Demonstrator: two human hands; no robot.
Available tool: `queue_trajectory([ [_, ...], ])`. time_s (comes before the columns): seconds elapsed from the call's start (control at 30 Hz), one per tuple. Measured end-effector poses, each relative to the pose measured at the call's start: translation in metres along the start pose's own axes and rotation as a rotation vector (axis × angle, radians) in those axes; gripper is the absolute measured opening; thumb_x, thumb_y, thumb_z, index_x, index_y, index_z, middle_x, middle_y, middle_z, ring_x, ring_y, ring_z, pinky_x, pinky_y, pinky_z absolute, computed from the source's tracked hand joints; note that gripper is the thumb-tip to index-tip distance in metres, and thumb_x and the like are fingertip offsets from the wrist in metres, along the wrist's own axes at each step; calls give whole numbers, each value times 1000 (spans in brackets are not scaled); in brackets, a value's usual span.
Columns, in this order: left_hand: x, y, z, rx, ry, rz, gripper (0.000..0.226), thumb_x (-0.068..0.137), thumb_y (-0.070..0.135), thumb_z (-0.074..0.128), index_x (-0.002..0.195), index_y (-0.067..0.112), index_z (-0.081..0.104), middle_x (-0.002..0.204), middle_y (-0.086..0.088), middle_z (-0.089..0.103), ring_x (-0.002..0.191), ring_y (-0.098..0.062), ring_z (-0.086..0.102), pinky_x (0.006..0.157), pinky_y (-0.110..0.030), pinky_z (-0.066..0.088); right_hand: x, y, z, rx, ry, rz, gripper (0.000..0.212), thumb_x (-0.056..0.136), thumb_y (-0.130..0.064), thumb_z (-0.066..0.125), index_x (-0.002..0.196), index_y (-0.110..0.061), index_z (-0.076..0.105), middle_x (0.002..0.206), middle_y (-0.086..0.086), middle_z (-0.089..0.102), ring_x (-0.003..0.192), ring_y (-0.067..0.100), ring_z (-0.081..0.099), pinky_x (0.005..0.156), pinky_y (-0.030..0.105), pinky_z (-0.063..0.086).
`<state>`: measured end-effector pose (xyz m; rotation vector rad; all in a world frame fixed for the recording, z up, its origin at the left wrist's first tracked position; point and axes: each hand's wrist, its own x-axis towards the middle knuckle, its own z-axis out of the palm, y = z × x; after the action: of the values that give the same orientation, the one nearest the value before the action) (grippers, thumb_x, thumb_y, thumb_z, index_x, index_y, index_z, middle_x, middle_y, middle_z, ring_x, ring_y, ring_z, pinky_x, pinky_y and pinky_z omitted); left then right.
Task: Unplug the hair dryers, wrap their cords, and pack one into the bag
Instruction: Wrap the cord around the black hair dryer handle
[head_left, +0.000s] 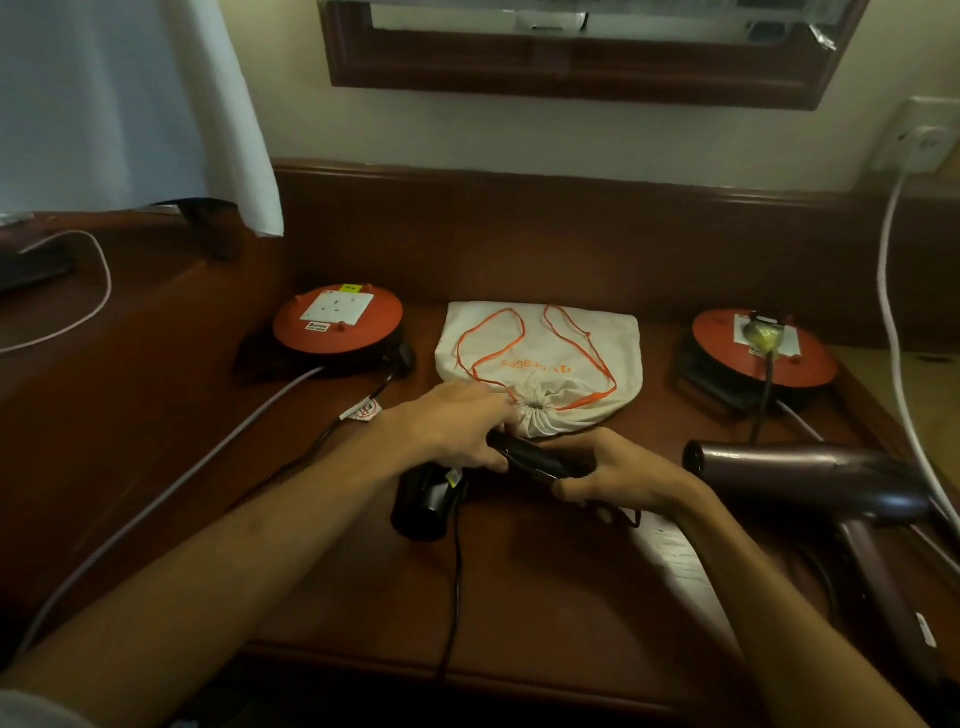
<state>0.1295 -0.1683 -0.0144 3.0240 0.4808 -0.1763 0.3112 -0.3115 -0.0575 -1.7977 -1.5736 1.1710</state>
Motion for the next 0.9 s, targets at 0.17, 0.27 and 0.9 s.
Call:
queue_trajectory([
  [0.17, -5, -10, 8, -79, 59, 17, 38, 87, 54, 68, 116, 30, 66, 102, 10, 56, 105, -15, 50, 93, -39, 45, 4, -4, 1, -143, 35, -53, 49, 86, -33, 68, 134, -33, 61, 109, 10, 70, 89, 37, 69, 72, 53, 61],
  [0.27, -9, -20, 19, -162, 36, -58, 46, 87, 60, 63, 126, 37, 61, 127, 10, 56, 130, -13, 36, 112, -41, 25, -2, -7, 0, -131, 129, -117, 46, 93, -33, 68, 138, -33, 59, 108, -3, 73, 91, 21, 70, 82, 43, 60],
  [0.9, -35, -47, 55, -557, 610, -381, 27, 97, 44, 59, 115, 30, 75, 105, 14, 62, 115, -10, 51, 98, -48, 43, 4, -42, 167, -218, 568, 37, 32, 91, -57, 58, 107, -29, 63, 102, -12, 47, 101, 12, 47, 88, 33, 40],
])
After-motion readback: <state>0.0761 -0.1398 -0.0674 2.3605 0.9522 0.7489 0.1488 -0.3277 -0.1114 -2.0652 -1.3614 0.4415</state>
